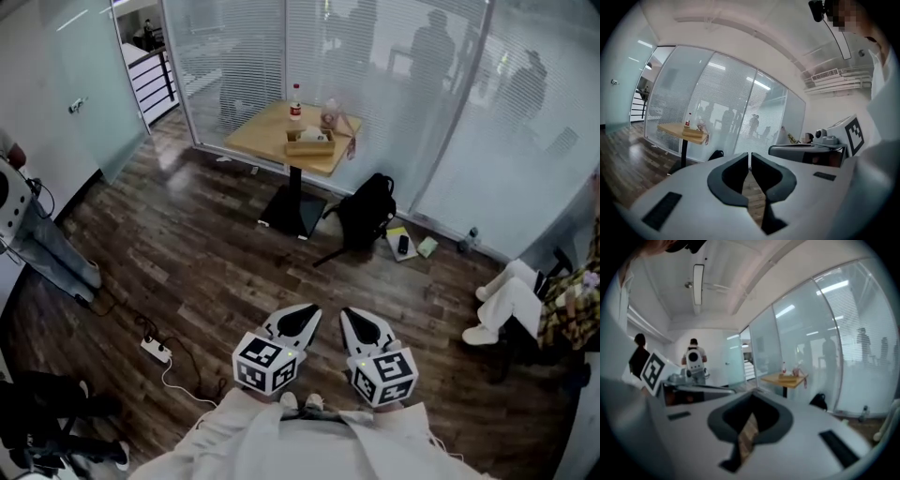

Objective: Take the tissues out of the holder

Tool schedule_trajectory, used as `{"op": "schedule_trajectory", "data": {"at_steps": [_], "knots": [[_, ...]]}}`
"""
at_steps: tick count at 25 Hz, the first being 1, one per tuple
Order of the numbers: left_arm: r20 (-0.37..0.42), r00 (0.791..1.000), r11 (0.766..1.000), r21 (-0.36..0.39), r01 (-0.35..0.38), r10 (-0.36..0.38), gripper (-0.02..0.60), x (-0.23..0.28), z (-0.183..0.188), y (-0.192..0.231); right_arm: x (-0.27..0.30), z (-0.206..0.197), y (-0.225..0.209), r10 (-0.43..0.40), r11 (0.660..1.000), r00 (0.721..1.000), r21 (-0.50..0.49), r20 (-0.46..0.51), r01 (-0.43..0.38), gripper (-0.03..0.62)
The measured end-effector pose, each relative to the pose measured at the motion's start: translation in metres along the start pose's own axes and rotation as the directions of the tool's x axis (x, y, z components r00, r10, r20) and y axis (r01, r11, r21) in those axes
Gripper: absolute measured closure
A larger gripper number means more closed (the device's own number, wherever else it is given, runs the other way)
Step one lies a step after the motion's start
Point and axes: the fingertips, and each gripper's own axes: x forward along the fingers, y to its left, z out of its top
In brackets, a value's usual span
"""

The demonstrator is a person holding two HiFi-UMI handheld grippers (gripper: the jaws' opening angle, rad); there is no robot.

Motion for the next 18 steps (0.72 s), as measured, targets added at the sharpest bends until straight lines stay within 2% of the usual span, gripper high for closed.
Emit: {"op": "schedule_trajectory", "data": {"at_steps": [4, 10, 13, 18], "knots": [[0.047, 0.998, 0.998, 0.05, -0.031, 0.029, 0.554, 0.005, 0.027, 0.004, 0.005, 0.034, -0.01, -0.009, 0.999, 0.998, -0.042, 0.066, 0.012, 0.582], [0.166, 0.985, 0.989, 0.133, -0.061, 0.038, 0.554, 0.018, 0.087, 0.001, 0.009, 0.091, -0.027, -0.022, 0.995, 0.984, -0.088, 0.176, 0.038, 0.582], [0.205, 0.977, 0.986, 0.147, -0.081, 0.05, 0.554, 0.019, 0.107, 0.0, 0.009, 0.106, -0.031, -0.022, 0.995, 0.981, -0.092, 0.194, 0.041, 0.582], [0.229, 0.972, 0.983, 0.155, -0.096, 0.058, 0.554, 0.031, 0.12, 0.0, 0.016, 0.114, -0.037, 0.011, 0.993, 0.981, -0.122, 0.192, 0.013, 0.582]]}}
